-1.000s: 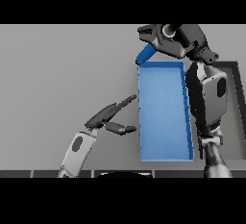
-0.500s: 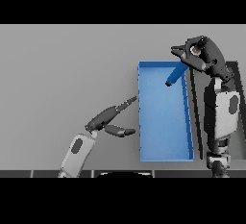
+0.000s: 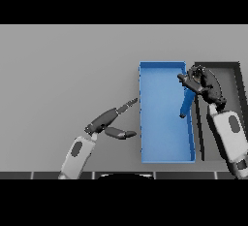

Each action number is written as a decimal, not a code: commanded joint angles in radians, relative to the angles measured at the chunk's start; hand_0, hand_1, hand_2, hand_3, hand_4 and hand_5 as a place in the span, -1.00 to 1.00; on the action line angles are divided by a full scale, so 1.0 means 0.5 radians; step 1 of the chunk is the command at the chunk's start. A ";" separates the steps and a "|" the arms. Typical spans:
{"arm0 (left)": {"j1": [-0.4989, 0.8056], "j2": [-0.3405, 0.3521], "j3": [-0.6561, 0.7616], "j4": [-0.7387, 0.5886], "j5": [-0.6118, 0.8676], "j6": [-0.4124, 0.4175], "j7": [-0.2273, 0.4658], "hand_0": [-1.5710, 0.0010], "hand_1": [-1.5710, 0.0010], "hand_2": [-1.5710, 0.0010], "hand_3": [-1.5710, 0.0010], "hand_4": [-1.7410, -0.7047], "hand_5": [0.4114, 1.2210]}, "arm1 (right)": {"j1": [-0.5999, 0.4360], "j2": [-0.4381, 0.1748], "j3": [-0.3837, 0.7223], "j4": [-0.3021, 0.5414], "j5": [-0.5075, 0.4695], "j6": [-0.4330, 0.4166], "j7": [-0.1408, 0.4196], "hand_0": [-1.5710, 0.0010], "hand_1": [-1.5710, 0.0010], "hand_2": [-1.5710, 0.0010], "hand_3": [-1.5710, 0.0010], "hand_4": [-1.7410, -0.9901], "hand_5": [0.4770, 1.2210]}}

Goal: Pick up the blue pipe and place it into the blue bin.

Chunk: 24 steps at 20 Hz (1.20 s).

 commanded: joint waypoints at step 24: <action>-0.008 -0.011 -0.006 -0.017 -0.020 0.028 0.049 1.00 1.00 1.00 1.00 0.65 -0.96 | -0.666 -0.819 1.678 0.302 -0.643 -0.244 0.002 0.97 0.98 0.98 0.99 0.89 -0.41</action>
